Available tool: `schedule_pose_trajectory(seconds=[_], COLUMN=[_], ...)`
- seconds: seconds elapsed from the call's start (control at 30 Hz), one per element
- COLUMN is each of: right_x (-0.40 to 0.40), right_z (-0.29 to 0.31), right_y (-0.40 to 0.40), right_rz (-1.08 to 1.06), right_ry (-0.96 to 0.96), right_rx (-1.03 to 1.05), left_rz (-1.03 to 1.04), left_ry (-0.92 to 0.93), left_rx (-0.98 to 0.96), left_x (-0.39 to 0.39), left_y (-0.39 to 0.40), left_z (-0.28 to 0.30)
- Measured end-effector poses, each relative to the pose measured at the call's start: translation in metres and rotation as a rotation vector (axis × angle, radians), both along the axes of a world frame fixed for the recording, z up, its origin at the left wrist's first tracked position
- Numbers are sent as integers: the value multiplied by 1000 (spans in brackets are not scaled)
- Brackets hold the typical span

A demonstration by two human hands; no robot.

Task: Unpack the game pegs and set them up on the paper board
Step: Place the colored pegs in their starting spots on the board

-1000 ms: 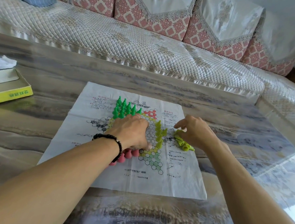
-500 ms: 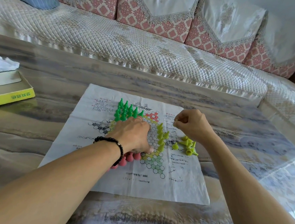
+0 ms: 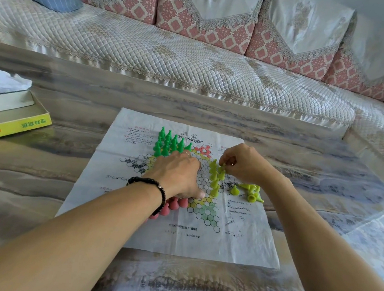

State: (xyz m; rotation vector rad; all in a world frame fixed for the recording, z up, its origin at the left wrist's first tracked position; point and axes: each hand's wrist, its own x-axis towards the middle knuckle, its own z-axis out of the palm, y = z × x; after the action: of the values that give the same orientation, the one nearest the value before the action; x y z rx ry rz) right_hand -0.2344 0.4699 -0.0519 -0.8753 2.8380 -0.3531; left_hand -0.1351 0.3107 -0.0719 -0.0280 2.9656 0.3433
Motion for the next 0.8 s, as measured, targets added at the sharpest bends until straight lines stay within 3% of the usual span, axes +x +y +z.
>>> schedule_pose_trajectory(seconds=[0.53,0.8], right_x=[21,42], right_z=[16,-4], right_y=[30,31], right_rz=[-85,-100], right_ry=[106,78], right_rx=[-24,130], left_rz=[9,21], left_ry=[-5,-16], left_rx=[7,17], left_x=[1,3], left_y=[1,2], left_z=[2,5])
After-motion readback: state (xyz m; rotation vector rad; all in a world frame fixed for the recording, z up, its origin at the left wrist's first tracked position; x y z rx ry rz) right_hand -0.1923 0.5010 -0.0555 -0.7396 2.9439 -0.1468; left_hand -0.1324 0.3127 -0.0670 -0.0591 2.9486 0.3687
